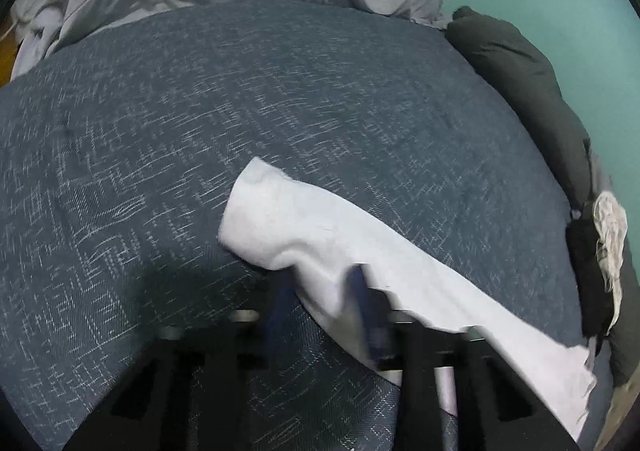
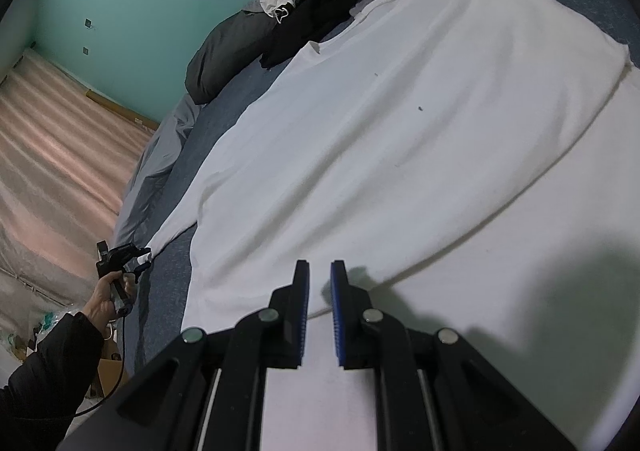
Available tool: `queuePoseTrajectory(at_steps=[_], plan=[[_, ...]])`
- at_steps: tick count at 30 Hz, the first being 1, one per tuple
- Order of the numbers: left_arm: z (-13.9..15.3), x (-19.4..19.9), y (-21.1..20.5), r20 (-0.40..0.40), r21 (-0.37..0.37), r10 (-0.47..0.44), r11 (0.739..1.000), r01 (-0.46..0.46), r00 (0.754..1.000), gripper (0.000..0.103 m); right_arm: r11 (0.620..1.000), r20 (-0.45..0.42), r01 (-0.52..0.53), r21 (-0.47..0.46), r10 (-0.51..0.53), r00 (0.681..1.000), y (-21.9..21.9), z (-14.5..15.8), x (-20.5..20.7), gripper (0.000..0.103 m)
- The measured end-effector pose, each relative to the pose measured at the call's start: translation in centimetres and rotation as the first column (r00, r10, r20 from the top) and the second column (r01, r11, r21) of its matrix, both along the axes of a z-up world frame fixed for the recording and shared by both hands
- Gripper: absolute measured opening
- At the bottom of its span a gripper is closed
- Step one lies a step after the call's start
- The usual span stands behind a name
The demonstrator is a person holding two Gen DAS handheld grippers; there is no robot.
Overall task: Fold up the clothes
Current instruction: 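Grasp the sleeve cuff with the left gripper, then carry the held sleeve across the shirt body with the left gripper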
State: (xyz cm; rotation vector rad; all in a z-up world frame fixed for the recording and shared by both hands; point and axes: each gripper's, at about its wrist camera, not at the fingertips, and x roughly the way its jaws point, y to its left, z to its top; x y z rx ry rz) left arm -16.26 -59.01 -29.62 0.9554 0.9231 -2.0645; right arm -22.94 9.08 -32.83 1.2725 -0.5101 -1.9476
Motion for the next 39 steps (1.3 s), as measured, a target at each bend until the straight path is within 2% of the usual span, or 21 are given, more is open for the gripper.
queuePoseTrajectory(at_steps=[5, 10, 17, 19, 21, 25, 28, 35, 39], plan=[[2.0, -0.3, 1.8, -0.020, -0.045, -0.064, 0.997, 0.064, 0.998, 0.006, 1.000, -0.003, -0.001, 0.000, 0.001, 1.000, 0.0, 0.0, 0.0, 0.010], [7.2, -1.3, 4.2, -0.074, -0.101, -0.147, 0.985, 0.139, 0.986, 0.006, 1.000, -0.005, 0.007, 0.002, -0.007, 1.000, 0.3, -0.1, -0.1, 0.010], [13.9, -5.1, 9.1, -0.134, -0.157, -0.273, 0.955, 0.251, 0.953, 0.006, 1.000, -0.006, 0.020, -0.011, -0.020, 1.000, 0.8, 0.2, -0.2, 0.010], [15.7, -6.6, 10.6, -0.140, -0.173, -0.317, 0.941, 0.292, 0.938, 0.006, 1.000, -0.002, 0.024, -0.014, -0.024, 1.000, 1.0, 0.2, -0.3, 0.010], [17.8, -6.2, 12.8, -0.145, -0.190, -0.365, 0.923, 0.336, 0.920, 0.006, 0.999, 0.004, 0.031, -0.022, -0.031, 1.000, 1.3, 0.2, -0.5, 0.010], [21.1, -8.7, 18.9, -0.146, -0.231, -0.475, 0.869, 0.437, 0.868, 0.006, 0.998, 0.007, 0.048, -0.038, -0.048, 0.999, 2.1, 0.5, -0.7, 0.010], [22.4, -10.6, 23.3, -0.148, -0.246, -0.549, 0.826, 0.507, 0.823, 0.006, 0.997, 0.002, 0.059, -0.050, -0.059, 0.998, 2.7, 1.0, -1.0, 0.010], [24.3, -14.5, 35.6, -0.130, -0.278, -0.722, 0.684, 0.674, 0.680, 0.006, 0.992, 0.001, 0.093, -0.085, -0.093, 0.996, 4.9, 2.1, -1.6, 0.010], [23.5, -15.4, 43.3, -0.094, -0.301, -0.804, 0.586, 0.753, 0.588, 0.006, 0.988, 0.002, 0.116, -0.106, -0.117, 0.993, 6.4, 2.6, -2.0, 0.010]])
